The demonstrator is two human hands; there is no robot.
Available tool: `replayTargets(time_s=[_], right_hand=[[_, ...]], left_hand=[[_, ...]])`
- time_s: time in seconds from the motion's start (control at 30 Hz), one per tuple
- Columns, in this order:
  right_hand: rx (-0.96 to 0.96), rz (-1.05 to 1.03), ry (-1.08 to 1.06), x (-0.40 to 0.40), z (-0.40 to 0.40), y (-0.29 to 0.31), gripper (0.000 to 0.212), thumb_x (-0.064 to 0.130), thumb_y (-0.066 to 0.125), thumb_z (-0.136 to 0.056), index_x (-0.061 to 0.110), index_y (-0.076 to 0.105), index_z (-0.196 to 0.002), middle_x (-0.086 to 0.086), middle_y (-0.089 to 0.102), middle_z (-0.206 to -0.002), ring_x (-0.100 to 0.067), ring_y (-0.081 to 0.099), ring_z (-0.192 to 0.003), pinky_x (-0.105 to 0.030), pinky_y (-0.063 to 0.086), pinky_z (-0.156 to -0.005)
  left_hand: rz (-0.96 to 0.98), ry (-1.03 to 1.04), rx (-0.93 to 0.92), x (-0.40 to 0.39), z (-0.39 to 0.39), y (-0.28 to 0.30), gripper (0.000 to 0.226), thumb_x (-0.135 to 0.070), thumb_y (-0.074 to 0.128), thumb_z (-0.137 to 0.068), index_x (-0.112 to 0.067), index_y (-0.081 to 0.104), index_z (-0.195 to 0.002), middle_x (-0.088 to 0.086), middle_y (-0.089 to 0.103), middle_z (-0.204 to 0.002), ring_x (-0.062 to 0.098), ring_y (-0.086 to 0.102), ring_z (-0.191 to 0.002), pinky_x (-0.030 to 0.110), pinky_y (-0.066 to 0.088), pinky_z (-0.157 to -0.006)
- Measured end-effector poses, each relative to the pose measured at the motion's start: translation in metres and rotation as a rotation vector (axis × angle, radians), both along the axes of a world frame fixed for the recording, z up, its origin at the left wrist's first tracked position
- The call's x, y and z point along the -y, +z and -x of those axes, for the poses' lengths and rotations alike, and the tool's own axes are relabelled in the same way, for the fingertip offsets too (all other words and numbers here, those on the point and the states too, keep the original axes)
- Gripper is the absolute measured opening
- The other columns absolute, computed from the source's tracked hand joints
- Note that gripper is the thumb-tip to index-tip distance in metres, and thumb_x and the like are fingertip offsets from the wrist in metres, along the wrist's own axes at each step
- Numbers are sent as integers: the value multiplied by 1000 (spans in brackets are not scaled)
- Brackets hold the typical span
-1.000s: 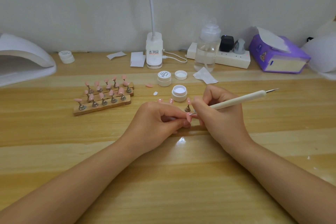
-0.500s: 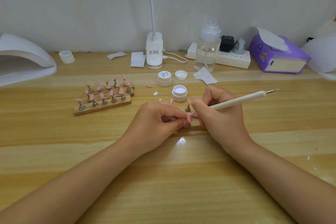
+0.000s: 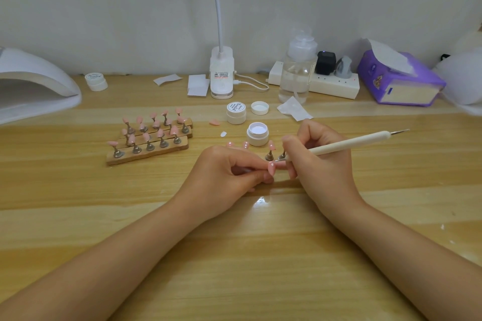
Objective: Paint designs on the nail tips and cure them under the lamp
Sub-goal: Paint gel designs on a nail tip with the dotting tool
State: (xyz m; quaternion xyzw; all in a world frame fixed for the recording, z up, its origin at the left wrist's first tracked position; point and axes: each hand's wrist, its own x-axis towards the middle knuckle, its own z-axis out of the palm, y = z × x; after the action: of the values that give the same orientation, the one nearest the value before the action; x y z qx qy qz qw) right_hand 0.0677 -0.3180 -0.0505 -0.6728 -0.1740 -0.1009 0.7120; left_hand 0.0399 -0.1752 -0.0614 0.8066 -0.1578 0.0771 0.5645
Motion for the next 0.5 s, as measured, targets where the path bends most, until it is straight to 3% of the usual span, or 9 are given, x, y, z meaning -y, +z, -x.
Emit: replayTargets(time_s=[0.2, 0.33, 0.5], right_hand=[[32, 27, -24, 0, -1, -2, 38, -4, 57, -75, 13, 32, -50, 6, 37, -36, -5, 38, -36, -14, 37, -42], [36, 70, -53, -1, 1, -1, 31, 8, 54, -67, 8, 28, -51, -14, 34, -44, -15, 34, -44, -23, 33, -44], [49, 114, -50, -1, 1, -2, 30, 10, 54, -66, 9, 29, -50, -7, 34, -42, -11, 33, -42, -21, 31, -42]], left_hand=[[8, 0, -17, 0, 0, -1, 14, 1, 69, -76, -8, 74, -85, -14, 69, -66, -1, 66, -69, 13, 50, -59], [20, 4, -26, 0, 0, 0, 15, 0, 69, -76, -11, 74, -83, -7, 71, -72, 5, 68, -73, 14, 50, -59], [21, 3, -31, 0, 0, 0, 15, 1, 69, -76, -11, 74, -84, -9, 70, -70, 5, 68, -73, 13, 50, -58]])
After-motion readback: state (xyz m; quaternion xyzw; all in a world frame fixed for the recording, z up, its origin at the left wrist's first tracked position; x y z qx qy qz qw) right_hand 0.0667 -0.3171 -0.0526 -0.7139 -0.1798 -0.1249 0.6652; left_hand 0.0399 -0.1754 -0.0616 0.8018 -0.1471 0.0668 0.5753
